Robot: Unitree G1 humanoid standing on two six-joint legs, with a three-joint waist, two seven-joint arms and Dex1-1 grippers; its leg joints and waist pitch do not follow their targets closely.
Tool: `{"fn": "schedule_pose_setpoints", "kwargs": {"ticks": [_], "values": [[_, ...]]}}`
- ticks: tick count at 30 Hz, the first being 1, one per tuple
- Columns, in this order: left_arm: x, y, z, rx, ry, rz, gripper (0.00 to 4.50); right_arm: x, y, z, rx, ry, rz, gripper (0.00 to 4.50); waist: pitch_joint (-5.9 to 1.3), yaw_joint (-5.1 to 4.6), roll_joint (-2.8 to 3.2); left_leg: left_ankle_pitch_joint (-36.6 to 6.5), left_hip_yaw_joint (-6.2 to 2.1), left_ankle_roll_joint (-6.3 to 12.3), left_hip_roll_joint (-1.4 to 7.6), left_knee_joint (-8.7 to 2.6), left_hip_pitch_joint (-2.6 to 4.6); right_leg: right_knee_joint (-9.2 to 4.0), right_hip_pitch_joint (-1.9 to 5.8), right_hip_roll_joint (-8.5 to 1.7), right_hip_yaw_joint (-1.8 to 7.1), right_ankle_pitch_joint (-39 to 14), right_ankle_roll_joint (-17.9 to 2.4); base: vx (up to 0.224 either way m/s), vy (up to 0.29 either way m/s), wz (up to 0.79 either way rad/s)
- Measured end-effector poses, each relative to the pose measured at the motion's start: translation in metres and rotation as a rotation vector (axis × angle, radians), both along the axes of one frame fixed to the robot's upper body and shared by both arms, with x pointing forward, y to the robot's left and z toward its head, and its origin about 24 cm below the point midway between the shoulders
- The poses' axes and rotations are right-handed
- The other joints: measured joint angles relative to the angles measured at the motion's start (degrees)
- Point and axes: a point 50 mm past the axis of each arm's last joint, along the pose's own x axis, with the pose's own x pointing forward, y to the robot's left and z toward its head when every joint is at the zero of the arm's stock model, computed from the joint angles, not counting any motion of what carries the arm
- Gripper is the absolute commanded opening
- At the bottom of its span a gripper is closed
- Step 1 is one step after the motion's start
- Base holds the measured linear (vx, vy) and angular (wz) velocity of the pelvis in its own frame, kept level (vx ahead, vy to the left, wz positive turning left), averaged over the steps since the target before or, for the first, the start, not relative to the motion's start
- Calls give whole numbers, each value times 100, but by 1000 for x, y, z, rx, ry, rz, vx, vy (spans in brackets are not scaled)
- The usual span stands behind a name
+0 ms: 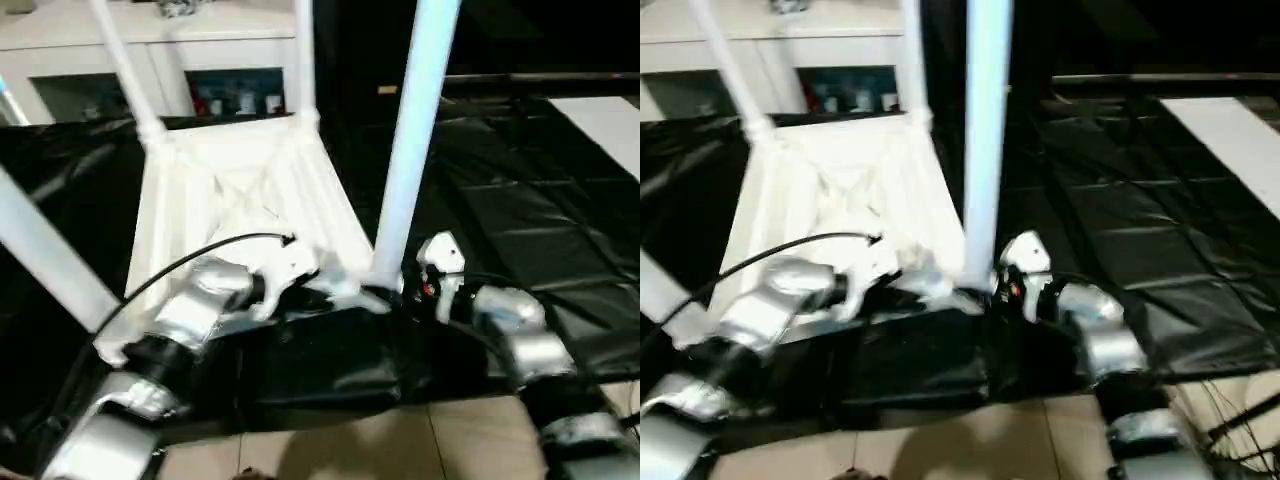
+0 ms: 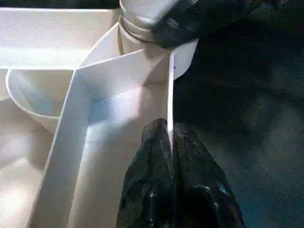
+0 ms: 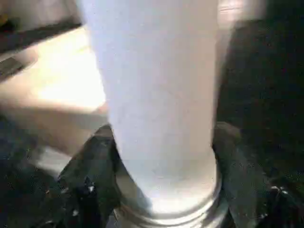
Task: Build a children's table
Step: Rotate leg to tighten
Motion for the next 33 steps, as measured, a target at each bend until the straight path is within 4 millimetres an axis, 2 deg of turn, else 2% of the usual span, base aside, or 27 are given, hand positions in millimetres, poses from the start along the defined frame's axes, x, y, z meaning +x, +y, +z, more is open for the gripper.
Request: {"fn": "schedule_pose_setpoints", "kwargs": {"ticks": [3, 8, 14, 16, 17, 20, 24, 30, 33], "values": [[5, -13, 0, -1, -22, 56, 0, 6, 7, -1, 0, 5, -180, 257, -4, -57, 0, -1, -1, -1, -2, -5, 2, -2, 2, 0, 0, 0, 0, 0, 0, 0], [13, -30, -2, 20, -54, 138, 0, 18, 23, 1, -47, 9, -401, 257, -17, -51, 17, 0, -3, -1, -5, -9, 9, -4, 9, 0, 0, -2, 3, 0, 0, 0], [14, -32, -4, 31, -76, 128, 0, 18, 25, 0, -24, 16, -439, 257, -26, -42, 28, 0, -3, 0, -7, -10, 12, -14, 18, -1, 3, -18, 31, 0, 0, 0], [14, -32, -4, 31, -80, 124, 0, 17, 24, -1, -7, 19, -440, 326, -27, -41, 29, 0, -3, 0, -7, -14, 13, -14, 18, -1, 3, -20, 33, 0, 0, 0], [14, -32, -4, 31, -82, 122, 0, 15, 23, -1, 8, 15, -436, 326, -28, -39, 31, 0, -3, 0, -7, -18, 15, -14, 18, -1, 3, -20, 33, 0, 0, 0], [16, -27, -5, 36, -88, 131, 0, 11, 26, -1, 51, 6, -396, 357, -27, -73, 32, 0, -4, -1, -6, -25, 15, -14, 15, 0, 0, -20, 33, 0, 0, 0], [17, -24, -5, 44, -98, 141, 0, 12, 29, 9, 82, -24, -309, 386, -21, -130, 22, 0, -6, -1, -6, -25, 20, -16, 13, 1, -3, -22, 36, 0, 0, 0], [16, -16, -3, 50, -107, 112, 0, 5, -15, 26, -112, -58, 45, 386, -19, -113, 19, 0, -5, 0, -7, -21, 12, -25, 15, 1, 0, -21, 36, 0, 0, 0], [15, -11, -3, 53, -101, 95, 0, 0, -24, 34, -174, -81, 204, 386, -17, -121, 17, 0, -6, 0, -2, -29, 4, -21, 14, 3, -8, -20, 35, 0, 0, 0]]}}
